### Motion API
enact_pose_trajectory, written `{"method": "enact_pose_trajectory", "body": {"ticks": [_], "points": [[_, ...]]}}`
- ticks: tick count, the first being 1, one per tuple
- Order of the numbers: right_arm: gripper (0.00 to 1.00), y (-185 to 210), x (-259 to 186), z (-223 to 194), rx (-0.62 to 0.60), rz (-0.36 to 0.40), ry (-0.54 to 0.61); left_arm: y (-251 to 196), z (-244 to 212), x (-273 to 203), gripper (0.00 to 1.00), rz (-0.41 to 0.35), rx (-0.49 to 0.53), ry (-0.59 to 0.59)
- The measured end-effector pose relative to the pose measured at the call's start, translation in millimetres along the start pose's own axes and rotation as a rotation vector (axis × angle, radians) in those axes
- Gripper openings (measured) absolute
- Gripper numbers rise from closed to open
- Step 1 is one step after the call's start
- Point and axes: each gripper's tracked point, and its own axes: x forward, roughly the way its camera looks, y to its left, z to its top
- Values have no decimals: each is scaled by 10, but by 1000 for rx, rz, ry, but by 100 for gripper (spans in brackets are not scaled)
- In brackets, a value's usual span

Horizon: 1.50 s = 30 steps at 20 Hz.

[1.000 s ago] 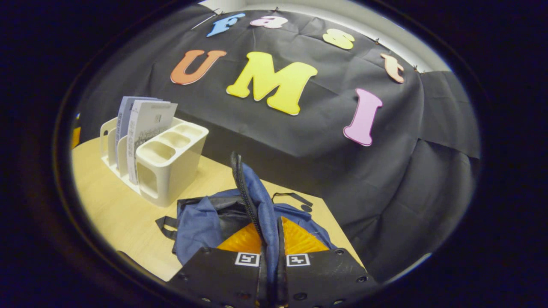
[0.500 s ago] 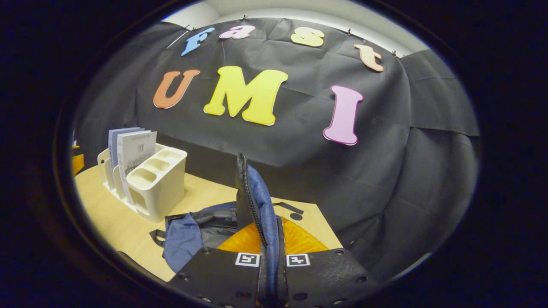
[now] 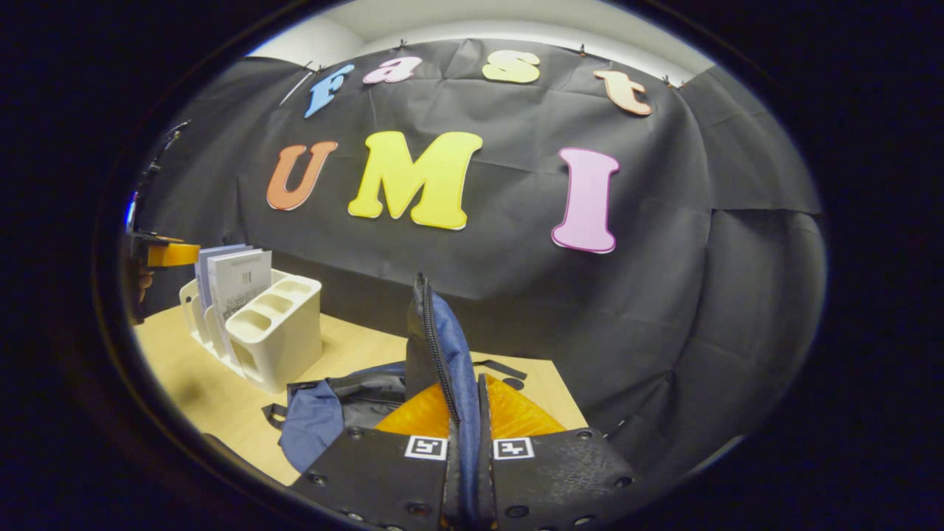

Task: Open the schoolbag, grab two books from the bookshelf and put them into the schoolbag.

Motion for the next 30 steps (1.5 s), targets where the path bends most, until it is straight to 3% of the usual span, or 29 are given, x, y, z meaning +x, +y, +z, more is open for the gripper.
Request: {"method": "enact_pose_trajectory", "body": {"ticks": [3, 5, 9, 13, 19, 25, 27, 30], "points": [[11, -27, 8, -40, 11, 27, -5, 2, 147, 345, 99, 11, 36, 58], [5, -40, 8, -55, 9, 45, -10, -36, 286, 589, 99, 10, 85, 80], [5, -72, -1, -61, 5, 71, -20, -46, 340, 926, 97, 11, 149, 161], [8, -129, 8, -86, 20, 91, -16, 83, 212, 1169, 97, 50, 184, 235], [8, -168, 34, -128, 47, 105, -15, 8, -210, 1264, 94, 12, 179, 412], [8, -119, 27, -151, 28, 116, -20, -11, -516, 1386, 80, 0, 90, 606], [9, -133, 17, -151, 41, 114, -19, -97, -627, 1383, 80, -57, 77, 659], [9, -135, 38, -204, 56, 109, -4, -47, -667, 1395, 66, -55, 105, 693]]}}
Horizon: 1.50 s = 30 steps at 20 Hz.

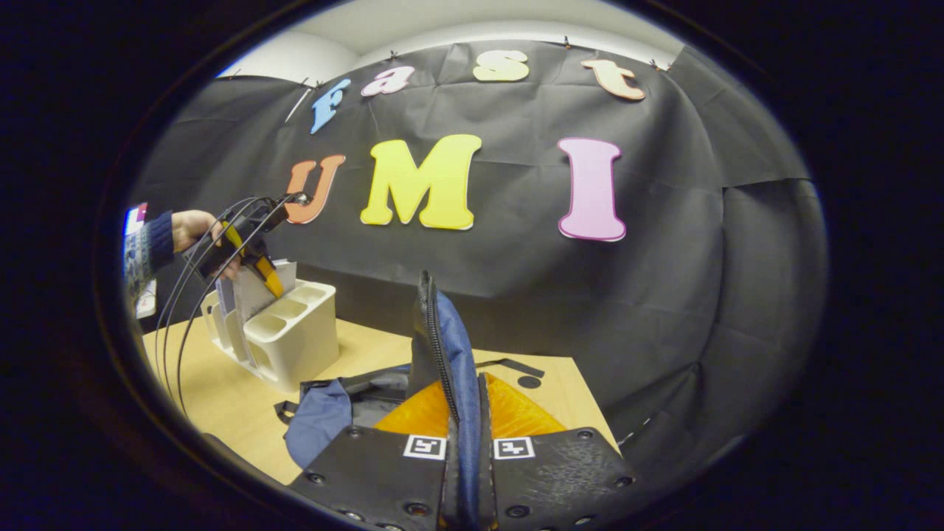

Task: Open the schoolbag, grab two books from the bookshelf and put them into the schoolbag.

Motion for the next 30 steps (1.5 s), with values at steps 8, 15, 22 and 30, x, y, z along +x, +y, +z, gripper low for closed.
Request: {"method": "enact_pose_trajectory", "body": {"ticks": [8, 15, 22, 30], "points": [[9, 68, -14, -30, -13, 1, -1, 56, -199, -197, 48, 37, -2, 50], [9, 153, 17, -117, -15, 1, 3, 160, -393, -850, 47, 15, -38, -56], [8, 208, 94, -236, -7, -16, 24, 158, -975, -1501, 51, -47, -137, -159], [9, 187, 94, -246, -25, -66, 73, -38, -1854, -1916, 47, -296, -522, -183]]}}
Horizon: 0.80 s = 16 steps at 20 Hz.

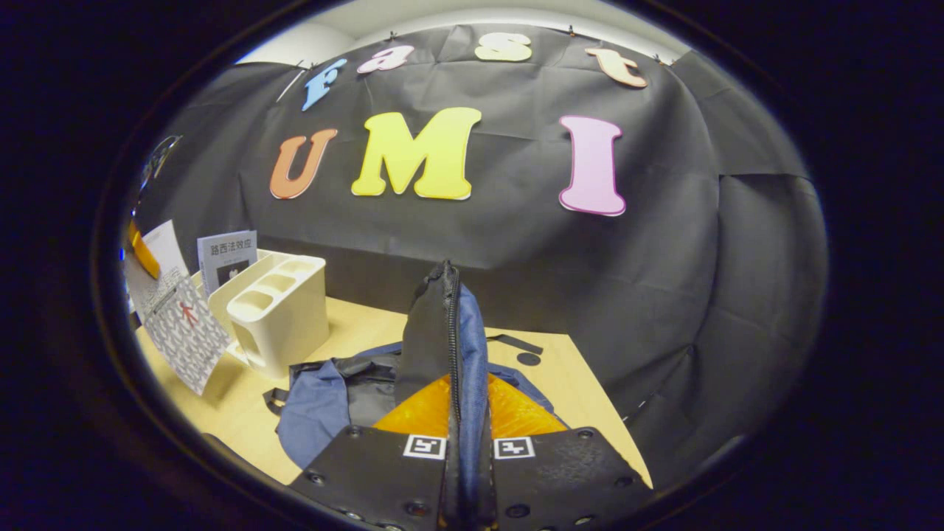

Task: Open the schoolbag, grab two books from the bookshelf and put them into the schoolbag.

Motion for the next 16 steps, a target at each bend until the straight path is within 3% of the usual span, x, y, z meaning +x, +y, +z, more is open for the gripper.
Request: {"method": "enact_pose_trajectory", "body": {"ticks": [6, 9, 11, 12, 13, 15, 16], "points": [[9, 26, -28, 39, -22, -14, 3, 165, -486, -148, 47, -140, -195, -22], [12, 75, -55, 92, -38, -11, -3, 59, -707, -96, 47, -228, -272, -17], [6, 109, -94, 122, -34, -2, -12, -1, -823, -12, 47, -263, -310, -14], [12, 132, -101, 133, -32, 2, -15, -61, -817, 50, 52, -280, -331, -18], [9, 132, -112, 136, -38, 2, -21, -108, -828, 105, 47, -298, -346, -16], [9, 123, -139, 174, -53, -7, -31, -225, -813, 201, 52, -342, -382, -31], [9, 116, -146, 182, -62, -17, -25, -288, -818, 259, 47, -353, -404, -48]]}}
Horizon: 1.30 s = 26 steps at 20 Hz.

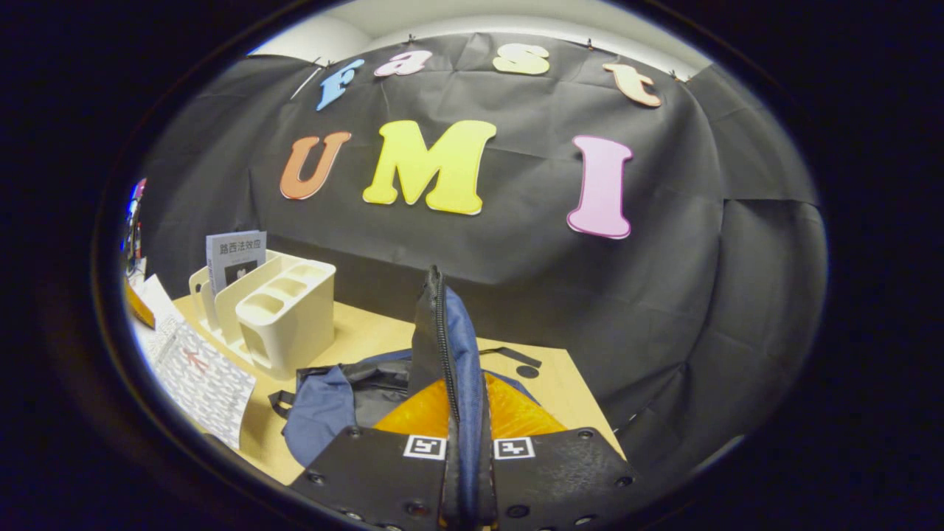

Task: Open the schoolbag, grab two books from the bookshelf and put them into the schoolbag.

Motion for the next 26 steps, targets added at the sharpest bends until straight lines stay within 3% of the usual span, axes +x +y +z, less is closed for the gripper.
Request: {"method": "enact_pose_trajectory", "body": {"ticks": [4, 9, 10, 14, 19, 24, 25, 26], "points": [[9, 78, -25, 99, -22, 13, -17, -56, -246, 321, 47, 4, -21, -32], [9, 55, 8, 207, -15, 11, -40, -203, -570, 783, 47, -20, -113, 21], [5, 40, 11, 226, -4, 13, -43, -249, -639, 857, 47, -23, -110, 34], [8, -37, 17, 250, 8, 29, -56, -521, -779, 1247, 47, -47, -108, 26], [9, -154, 34, 237, -2, 38, -46, -848, -1158, 1883, 47, -42, -68, 114], [9, -187, 7, 260, 1, 65, -65, -1042, -1055, 2144, 48, -52, -62, 80], [9, -201, 14, 262, 1, 67, -66, -1029, -1031, 2130, 53, -52, -72, 75], [12, -209, 20, 285, 6, 69, -69, -1018, -990, 2134, 48, -53, -85, 69]]}}
